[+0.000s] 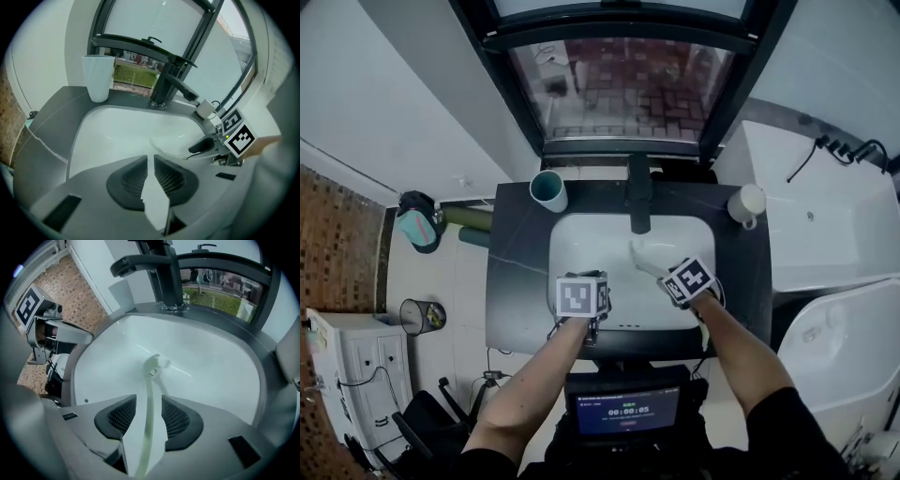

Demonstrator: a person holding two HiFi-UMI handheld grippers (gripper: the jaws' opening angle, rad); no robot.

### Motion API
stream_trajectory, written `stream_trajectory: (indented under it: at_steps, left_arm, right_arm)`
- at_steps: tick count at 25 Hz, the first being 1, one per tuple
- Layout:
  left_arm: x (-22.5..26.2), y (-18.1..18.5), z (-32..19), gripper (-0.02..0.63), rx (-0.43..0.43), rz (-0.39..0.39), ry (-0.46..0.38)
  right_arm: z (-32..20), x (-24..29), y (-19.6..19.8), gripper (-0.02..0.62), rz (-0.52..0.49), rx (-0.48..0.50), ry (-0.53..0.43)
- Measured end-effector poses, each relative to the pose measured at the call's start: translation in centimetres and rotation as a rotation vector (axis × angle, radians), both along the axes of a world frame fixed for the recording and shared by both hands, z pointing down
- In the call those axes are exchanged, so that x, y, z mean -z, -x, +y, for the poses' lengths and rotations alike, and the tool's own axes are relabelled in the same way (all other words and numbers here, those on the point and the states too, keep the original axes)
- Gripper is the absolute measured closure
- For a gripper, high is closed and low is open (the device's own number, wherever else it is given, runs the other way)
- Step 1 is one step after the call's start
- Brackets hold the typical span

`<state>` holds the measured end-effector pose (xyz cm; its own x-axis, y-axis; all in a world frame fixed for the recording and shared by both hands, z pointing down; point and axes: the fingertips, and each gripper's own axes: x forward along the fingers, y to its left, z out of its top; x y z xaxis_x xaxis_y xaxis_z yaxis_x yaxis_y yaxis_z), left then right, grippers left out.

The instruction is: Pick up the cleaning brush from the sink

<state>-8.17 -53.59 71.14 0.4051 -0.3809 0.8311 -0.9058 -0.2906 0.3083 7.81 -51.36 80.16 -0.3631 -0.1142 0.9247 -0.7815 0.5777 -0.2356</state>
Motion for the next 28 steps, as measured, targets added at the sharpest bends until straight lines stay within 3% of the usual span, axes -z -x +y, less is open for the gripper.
stream_trajectory:
  at_steps: [4, 9, 11, 12, 22, 28]
  left_arm:
    - [-2.3, 0.2, -1.5, 0.546, 0.028, -0.007, 0.039]
    - [-3.9, -0.9, -2.0, 0.545, 0.037, 0.025, 0.075]
    - [-4.2, -1.2, -1.9, 0.545, 0.036, 0.027, 0.078]
    - [-4.3, -1.1, -2.0, 0.545, 0.038, 0.025, 0.074]
    - [-2.3, 0.3, 0.9, 0.545, 0.055, 0.037, 0.015]
    - [2.2, 0.7, 5.0, 0.546, 0.072, 0.044, -0.047]
  right_arm:
    - [-1.5, -2.2, 0.2, 0.442, 0.024, 0.024, 0.036]
    - [-0.3, -6.3, -0.7, 0.446, 0.097, 0.082, 0.195]
    - [-0.2, -7.1, -0.8, 0.563, 0.097, 0.083, 0.216]
    - [-0.3, -7.2, -0.6, 0.594, 0.090, 0.080, 0.218]
    - [1.4, -4.8, 1.5, 0.594, -0.015, 0.034, 0.194]
    - [4.2, 1.3, 3.6, 0.594, -0.107, 0.033, 0.121]
